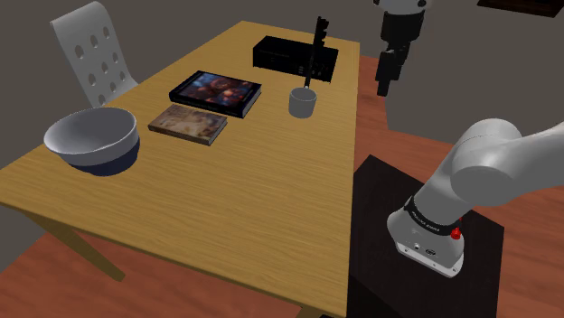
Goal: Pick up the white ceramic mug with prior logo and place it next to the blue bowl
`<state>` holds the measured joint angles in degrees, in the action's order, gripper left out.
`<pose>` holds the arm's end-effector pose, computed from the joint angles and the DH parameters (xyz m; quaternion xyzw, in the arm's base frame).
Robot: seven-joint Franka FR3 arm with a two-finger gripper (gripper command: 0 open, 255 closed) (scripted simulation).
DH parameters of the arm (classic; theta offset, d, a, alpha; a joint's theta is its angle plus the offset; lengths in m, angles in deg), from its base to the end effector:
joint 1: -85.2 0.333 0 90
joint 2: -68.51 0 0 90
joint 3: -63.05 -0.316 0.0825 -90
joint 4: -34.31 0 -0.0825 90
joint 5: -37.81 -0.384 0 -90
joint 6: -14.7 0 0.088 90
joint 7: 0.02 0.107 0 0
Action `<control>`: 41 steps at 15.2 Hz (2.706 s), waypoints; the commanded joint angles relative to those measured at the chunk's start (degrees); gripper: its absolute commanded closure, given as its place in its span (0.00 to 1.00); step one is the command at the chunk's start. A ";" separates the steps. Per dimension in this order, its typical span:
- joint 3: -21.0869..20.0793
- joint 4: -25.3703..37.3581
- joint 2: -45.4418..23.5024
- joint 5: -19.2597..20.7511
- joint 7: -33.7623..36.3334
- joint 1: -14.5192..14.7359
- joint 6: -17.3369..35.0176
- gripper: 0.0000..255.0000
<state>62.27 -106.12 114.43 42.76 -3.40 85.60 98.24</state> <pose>0.2859 -0.0033 0.5429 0.9936 0.0363 -0.0965 0.0460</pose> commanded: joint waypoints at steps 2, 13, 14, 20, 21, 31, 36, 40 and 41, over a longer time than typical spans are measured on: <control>0.44 -0.34 -1.42 0.29 -0.51 -0.02 2.20 0.00; 4.72 1.52 -20.97 1.92 -6.00 0.12 24.71 0.00; 5.04 2.19 -22.99 1.88 -6.54 0.17 26.49 0.00; 6.58 7.86 -35.45 0.81 -10.05 0.54 35.83 0.00; 6.76 9.06 -37.56 0.49 -10.69 0.58 37.14 0.00; 7.28 15.09 -50.03 -1.79 -14.25 0.48 45.64 0.00; 7.32 14.05 -51.63 -1.91 -14.35 0.38 48.28 0.00; 7.32 14.05 -51.63 -1.91 -14.35 0.38 48.28 0.00; 7.32 14.05 -51.63 -1.91 -14.35 0.38 48.28 0.00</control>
<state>69.60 -92.06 62.80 40.86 -17.75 85.99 146.52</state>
